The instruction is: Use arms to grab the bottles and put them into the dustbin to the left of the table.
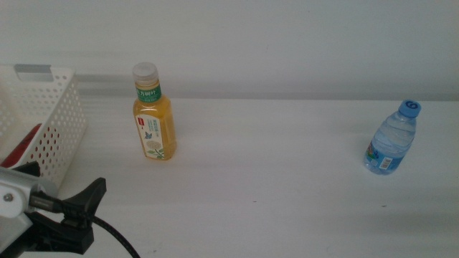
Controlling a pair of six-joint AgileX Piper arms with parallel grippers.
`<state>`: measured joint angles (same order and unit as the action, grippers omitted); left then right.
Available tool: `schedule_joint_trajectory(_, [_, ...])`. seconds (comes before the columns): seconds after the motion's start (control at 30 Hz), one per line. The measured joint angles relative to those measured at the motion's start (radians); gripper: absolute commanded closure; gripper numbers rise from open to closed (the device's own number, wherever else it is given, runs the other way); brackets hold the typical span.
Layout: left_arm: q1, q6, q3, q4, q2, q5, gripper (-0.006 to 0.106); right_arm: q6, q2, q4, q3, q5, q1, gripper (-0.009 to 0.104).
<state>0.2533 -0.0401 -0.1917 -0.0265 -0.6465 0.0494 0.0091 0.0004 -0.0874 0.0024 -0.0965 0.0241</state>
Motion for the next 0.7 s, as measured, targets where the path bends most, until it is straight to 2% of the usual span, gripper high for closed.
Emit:
schedule_joint_trajectory(0.23, [0.0, -0.002, 0.004, -0.003, -0.044, 0.038, 0.014, 0.0, 0.0, 0.0, 0.0, 0.0, 0.0, 0.097])
schedule_joint_trajectory(0.7, [0.022, -0.011, -0.078, 0.006, -0.514, 0.364, 0.014, 0.0, 0.0, 0.0, 0.0, 0.0, 0.0, 0.097])
